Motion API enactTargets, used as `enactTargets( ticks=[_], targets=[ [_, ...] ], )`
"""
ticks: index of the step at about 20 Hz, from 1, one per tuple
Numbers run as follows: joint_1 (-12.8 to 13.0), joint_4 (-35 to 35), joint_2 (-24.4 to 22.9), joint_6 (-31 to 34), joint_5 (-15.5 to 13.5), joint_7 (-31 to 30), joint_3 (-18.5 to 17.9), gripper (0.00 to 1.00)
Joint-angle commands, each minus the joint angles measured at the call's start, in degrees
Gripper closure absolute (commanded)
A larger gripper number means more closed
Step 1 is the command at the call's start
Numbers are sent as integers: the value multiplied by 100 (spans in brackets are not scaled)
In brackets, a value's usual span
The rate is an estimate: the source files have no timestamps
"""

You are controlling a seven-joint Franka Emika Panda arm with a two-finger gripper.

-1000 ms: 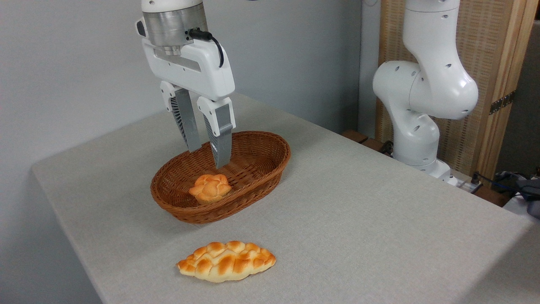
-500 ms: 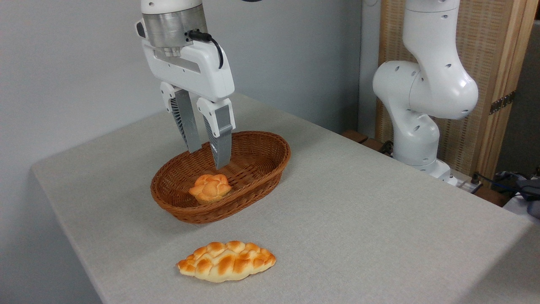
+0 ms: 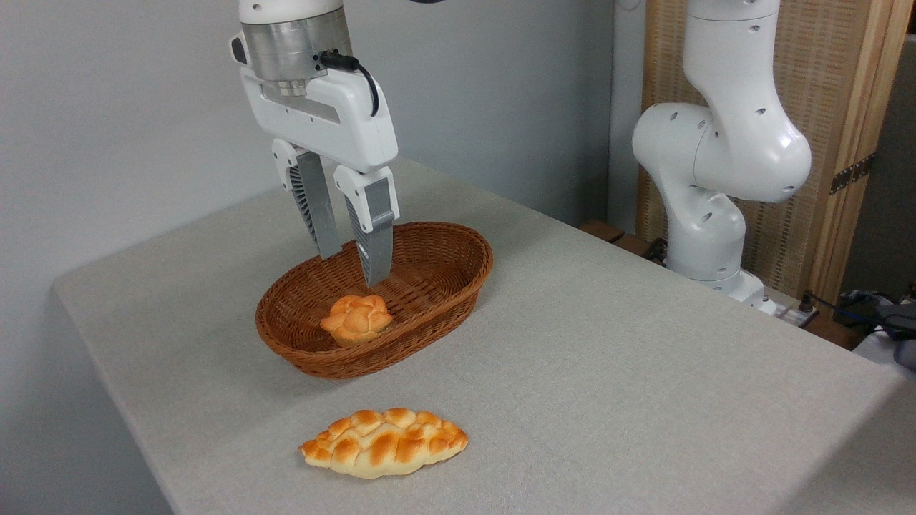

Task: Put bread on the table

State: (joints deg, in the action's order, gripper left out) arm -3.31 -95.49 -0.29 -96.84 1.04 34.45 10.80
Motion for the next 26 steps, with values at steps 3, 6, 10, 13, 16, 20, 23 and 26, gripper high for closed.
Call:
enactTargets(
  ticks=[3,6,10,13,16,20,23,26],
  targets=[
    [58,-22,-23,166,-25,18,45,0],
    [129,-171,-58,139,-261,26,124,0],
    [322,-925,-400,-351,-306,26,361,0],
    [340,-1594,-568,-1124,-306,26,616,0],
    [357,-1946,-542,-1783,-315,26,739,0],
    [401,-2324,-489,-2418,-306,35,792,0],
    [410,-2395,-384,-2436,-298,359,792,0],
    [410,-2439,-331,-2453,-298,545,792,0]
  ],
)
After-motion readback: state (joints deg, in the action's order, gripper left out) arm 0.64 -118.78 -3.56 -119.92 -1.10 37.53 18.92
